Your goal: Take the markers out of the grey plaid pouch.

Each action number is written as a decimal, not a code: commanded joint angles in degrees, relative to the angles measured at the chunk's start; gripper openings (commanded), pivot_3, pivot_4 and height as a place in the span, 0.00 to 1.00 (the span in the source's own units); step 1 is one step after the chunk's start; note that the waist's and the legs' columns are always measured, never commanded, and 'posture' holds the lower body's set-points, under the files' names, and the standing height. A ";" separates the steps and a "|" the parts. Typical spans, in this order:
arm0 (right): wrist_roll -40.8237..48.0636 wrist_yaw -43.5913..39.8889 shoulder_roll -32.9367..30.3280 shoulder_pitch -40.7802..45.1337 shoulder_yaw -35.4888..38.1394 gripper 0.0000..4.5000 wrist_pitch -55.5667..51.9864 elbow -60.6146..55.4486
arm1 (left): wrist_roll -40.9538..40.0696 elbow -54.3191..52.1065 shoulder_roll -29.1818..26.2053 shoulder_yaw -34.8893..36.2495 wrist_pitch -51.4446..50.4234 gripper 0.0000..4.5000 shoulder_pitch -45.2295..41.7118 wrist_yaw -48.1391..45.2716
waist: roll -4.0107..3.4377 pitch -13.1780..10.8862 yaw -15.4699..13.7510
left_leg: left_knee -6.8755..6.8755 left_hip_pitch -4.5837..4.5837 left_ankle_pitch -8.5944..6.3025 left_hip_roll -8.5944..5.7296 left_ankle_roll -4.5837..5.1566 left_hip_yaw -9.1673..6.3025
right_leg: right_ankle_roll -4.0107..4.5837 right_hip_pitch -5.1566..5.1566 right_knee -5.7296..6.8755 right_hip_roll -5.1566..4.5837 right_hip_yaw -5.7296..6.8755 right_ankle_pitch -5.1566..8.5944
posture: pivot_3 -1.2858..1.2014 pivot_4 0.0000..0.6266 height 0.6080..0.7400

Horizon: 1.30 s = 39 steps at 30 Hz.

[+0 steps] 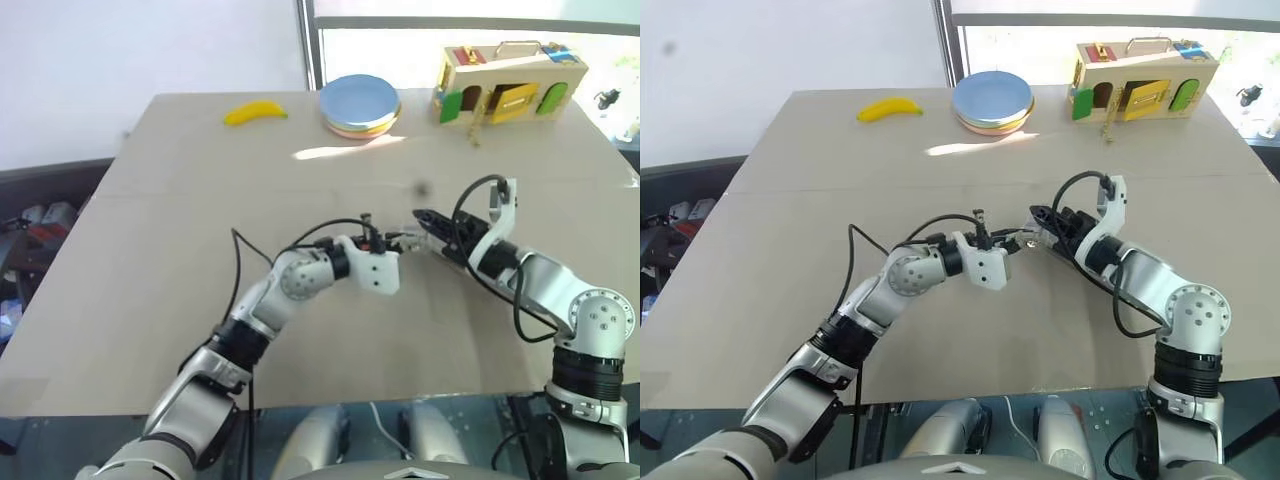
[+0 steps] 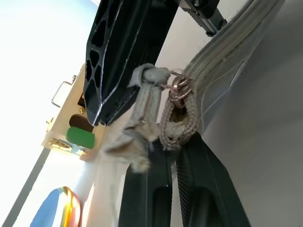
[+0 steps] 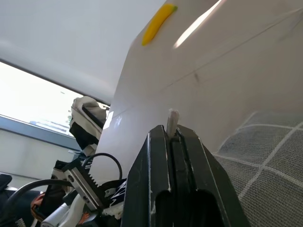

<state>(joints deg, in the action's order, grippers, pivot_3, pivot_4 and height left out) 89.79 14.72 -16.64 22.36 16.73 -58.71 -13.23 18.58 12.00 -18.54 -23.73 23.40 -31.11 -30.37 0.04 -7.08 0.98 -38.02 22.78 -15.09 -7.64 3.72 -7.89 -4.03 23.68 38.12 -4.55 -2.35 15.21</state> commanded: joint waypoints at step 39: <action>-23.49 -18.84 -22.57 -0.07 4.73 0.39 13.00 0.29 | -33.55 -18.97 6.62 16.32 -38.56 0.00 6.67 -1.78 | -0.01 0.00 -0.22 | -0.07 0.00 0.00 0.02 0.00 0.10 | 0.00 -0.02 0.03 0.01 -0.05 0.00 | 0.52 0.24 1.00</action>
<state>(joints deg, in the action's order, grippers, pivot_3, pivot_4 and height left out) 67.15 -0.02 -38.06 21.51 22.72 -45.11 -8.53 -13.74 -3.94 -12.67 -7.28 -14.98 -24.39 -32.30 0.02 -7.08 0.76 -38.09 22.77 -15.10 -7.62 3.72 -7.80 -4.03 23.65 38.15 -4.53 -2.40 15.21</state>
